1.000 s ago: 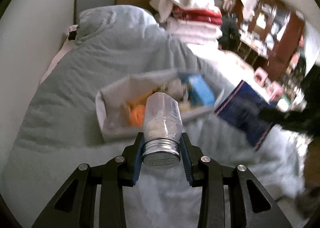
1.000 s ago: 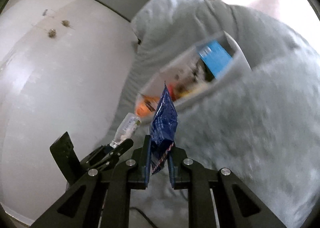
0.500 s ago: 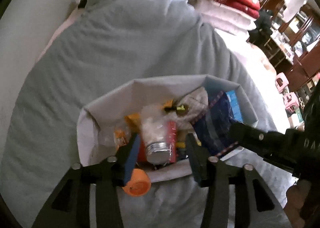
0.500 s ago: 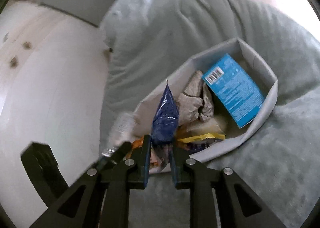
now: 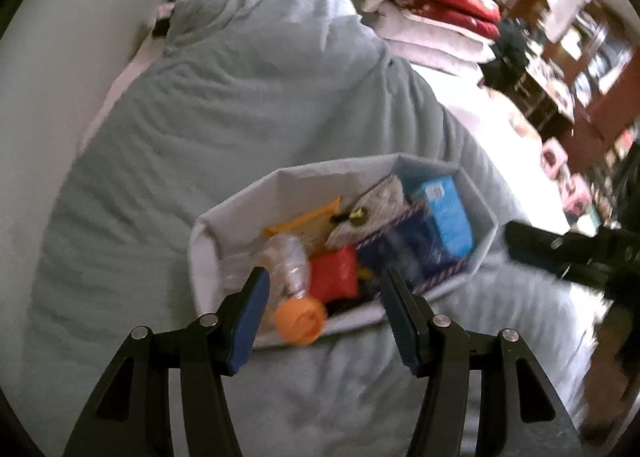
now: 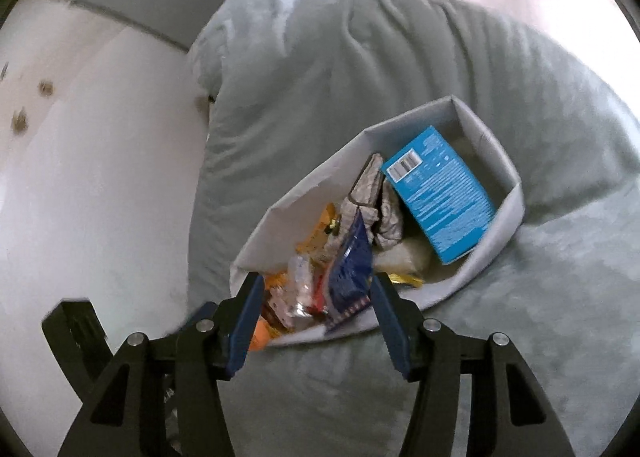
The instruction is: Organize objects
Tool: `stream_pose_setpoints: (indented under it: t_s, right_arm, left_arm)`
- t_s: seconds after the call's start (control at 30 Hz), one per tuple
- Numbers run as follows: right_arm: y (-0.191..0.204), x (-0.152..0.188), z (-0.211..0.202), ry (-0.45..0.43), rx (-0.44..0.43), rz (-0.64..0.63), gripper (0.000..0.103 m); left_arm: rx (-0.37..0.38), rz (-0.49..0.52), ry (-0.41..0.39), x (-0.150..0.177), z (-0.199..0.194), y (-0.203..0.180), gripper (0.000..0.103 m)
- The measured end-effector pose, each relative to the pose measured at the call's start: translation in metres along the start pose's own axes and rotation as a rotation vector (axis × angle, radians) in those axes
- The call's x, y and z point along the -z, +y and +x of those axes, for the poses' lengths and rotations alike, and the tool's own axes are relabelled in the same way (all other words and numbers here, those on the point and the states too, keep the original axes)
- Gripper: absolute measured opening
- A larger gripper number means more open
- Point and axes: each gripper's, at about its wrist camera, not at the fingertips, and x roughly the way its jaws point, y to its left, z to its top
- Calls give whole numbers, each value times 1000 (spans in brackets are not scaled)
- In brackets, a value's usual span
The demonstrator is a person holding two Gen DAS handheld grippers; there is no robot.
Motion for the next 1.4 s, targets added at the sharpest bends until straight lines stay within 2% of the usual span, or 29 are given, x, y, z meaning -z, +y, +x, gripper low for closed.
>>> stream_pose_setpoints:
  t_s: [0.17, 0.27, 0.37, 0.4, 0.43, 0.47, 0.53, 0.57, 0.6, 0.63, 0.67, 0.7, 0.77, 0.83, 0.97, 1.07, 1.23, 1.4]
  right_arm:
    - [-4, 31, -50, -53, 122, -236, 55]
    - [-27, 61, -90, -131, 199, -341, 55]
    - [-54, 91, -121, -237, 270, -358, 55]
    - [-63, 100, -127, -276, 293, -361, 55]
    - [-71, 110, -135, -308, 311, -368, 55]
    - [-80, 120, -141, -333, 321, -375, 60]
    - [-92, 132, -136, -356, 327, -393, 74]
    - [-99, 134, -125, -356, 338, -395, 84]
    - [-109, 136, -107, -344, 377, -375, 90]
    - [-120, 136, -83, -307, 425, -343, 92]
    - [-127, 139, -63, -318, 487, -359, 100]
    - [-121, 140, -59, -348, 513, -403, 100]
    - [-113, 135, -57, -314, 567, -418, 101]
    - [-111, 133, -52, -310, 611, -431, 102]
    - [-119, 127, -51, -312, 566, -400, 103]
    - [-123, 127, -57, -302, 521, -385, 103]
    - [-120, 132, -64, -304, 529, -398, 103]
    - [-123, 135, -69, -309, 488, -389, 103]
  left_arm:
    - [-55, 39, -64, 42, -43, 30, 58]
    - [-95, -18, -116, 76, -71, 62, 58]
    - [-196, -63, -183, 111, -97, 88, 59]
    - [-241, -67, -201, 121, -102, 95, 61]
    - [-275, -67, -208, 128, -104, 99, 71]
    - [-311, -61, -209, 138, -98, 105, 81]
    - [-355, -68, -201, 154, -75, 120, 88]
    - [-380, -52, -244, 164, -66, 123, 89]
    - [-427, -14, -338, 174, -65, 117, 90]
    - [-478, -15, -335, 175, -64, 113, 91]
    - [-503, -20, -319, 172, -64, 109, 91]
    - [-514, -24, -317, 171, -65, 108, 92]
    - [-542, -23, -318, 170, -63, 105, 93]
    - [-532, -29, -312, 170, -60, 109, 93]
    - [-529, -22, -314, 169, -60, 110, 95]
    - [-569, 4, -312, 171, -59, 104, 95]
    - [-600, 22, -310, 171, -56, 98, 95]
    - [-599, 21, -314, 172, -57, 99, 95]
